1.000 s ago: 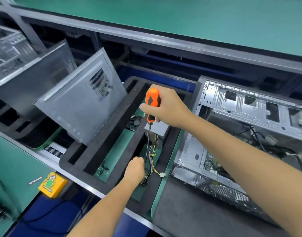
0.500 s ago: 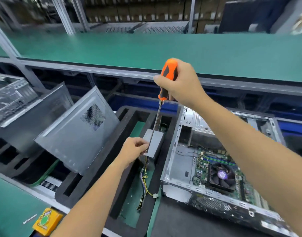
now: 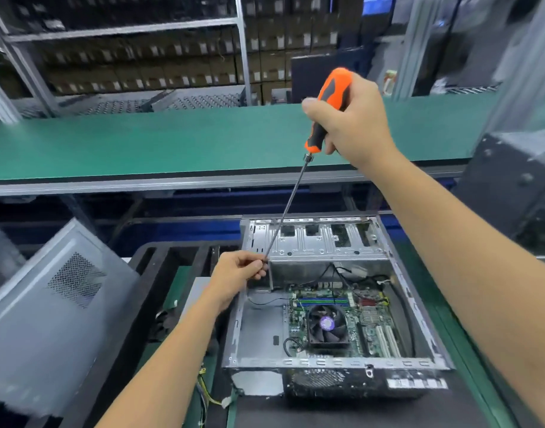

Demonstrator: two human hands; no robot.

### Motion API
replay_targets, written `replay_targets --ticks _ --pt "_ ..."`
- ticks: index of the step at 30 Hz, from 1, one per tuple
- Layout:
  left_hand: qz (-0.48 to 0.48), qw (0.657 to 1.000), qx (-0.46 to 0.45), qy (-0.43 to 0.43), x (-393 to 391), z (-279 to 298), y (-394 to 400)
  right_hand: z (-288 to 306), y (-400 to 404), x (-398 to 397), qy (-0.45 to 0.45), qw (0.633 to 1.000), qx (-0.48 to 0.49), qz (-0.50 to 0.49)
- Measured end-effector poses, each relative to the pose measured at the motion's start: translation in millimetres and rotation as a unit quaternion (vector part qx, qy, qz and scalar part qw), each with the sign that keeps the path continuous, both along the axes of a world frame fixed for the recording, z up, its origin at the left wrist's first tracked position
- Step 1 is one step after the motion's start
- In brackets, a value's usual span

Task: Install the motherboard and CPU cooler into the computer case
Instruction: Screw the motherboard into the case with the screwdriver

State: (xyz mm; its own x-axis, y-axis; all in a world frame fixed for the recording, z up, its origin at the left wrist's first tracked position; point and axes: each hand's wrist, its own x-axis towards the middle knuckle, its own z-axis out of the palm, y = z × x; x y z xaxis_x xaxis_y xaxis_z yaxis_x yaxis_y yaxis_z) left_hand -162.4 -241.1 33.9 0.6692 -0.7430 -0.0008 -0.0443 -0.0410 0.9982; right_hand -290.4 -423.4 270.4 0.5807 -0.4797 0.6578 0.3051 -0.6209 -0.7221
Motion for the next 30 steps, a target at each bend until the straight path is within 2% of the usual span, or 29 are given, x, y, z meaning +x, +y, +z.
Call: replay_targets --ticks 7,17,25,30 --pt "-0.051 0.989 -0.061 0.128 -21.2 2.0 -49.4 13.2 -36.5 -43.6 -0.021 0.998 0.01 -0.066" --pt "-0.087 0.975 -0.057 0.198 -59.7 -1.5 -96.7 5.8 -66.0 -90.9 -0.027 0.991 0.019 -0.127" --pt "-0.122 0.969 -0.042 0.21 -90.5 -9.0 -119.0 0.0 -82.9 -112.3 -0.004 0.98 0.018 -0.198" --pt "-0.149 0.972 -0.036 0.176 -102.9 -9.1 -129.1 -6.4 -94.6 -119.7 0.015 0.969 0.019 -0.246"
